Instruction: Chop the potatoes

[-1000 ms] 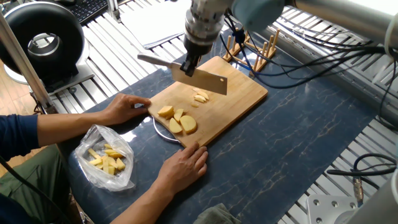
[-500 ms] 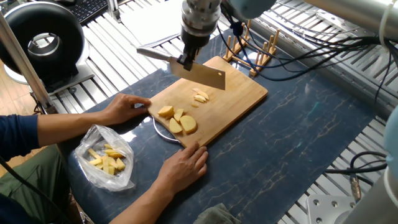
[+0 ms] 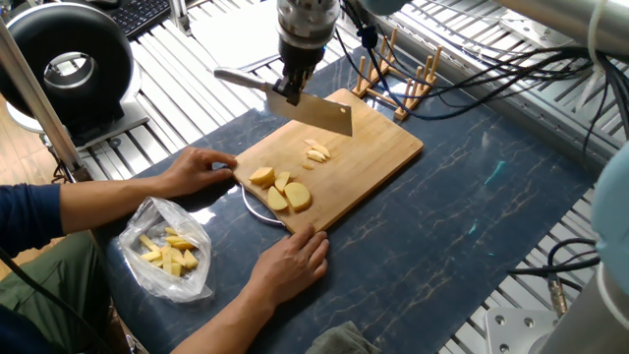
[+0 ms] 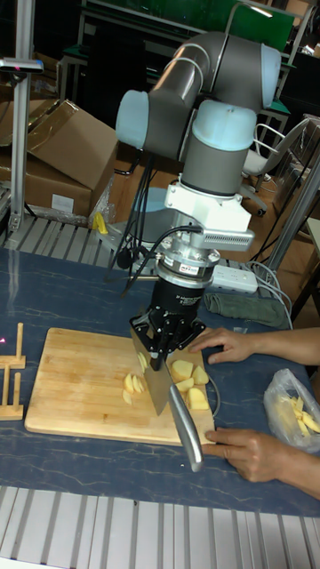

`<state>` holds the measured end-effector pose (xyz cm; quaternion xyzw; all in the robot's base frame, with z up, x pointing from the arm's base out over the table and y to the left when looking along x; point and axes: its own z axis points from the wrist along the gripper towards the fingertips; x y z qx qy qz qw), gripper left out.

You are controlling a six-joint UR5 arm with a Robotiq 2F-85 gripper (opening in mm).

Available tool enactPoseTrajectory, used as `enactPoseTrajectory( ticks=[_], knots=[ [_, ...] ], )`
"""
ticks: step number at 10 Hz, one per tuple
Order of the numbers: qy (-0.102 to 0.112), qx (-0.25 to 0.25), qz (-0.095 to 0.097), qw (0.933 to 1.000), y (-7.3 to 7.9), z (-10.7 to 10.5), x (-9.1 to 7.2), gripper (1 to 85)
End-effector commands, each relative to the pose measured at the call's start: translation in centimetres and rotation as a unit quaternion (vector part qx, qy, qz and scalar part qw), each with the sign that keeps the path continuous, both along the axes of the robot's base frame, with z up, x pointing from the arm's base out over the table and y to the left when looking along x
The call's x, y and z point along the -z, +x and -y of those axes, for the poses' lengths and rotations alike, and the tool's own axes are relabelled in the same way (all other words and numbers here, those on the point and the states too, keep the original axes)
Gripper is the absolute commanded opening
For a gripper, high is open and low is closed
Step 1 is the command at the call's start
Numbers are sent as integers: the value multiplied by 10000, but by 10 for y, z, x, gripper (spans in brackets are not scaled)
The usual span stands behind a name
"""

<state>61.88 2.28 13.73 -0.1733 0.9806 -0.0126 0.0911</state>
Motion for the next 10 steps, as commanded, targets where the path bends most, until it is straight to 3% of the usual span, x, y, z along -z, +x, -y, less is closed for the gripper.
enactPoseTrajectory(
  ticks=[1,4,8,10],
  knots=[
    [-34,113,-31,9999,8,5,-11,10],
    [82,377,-70,9992,11,-7,-16,10],
    [578,760,-33,9954,22,-37,-19,10],
    [425,744,-83,9963,20,-28,-17,10]
  ],
)
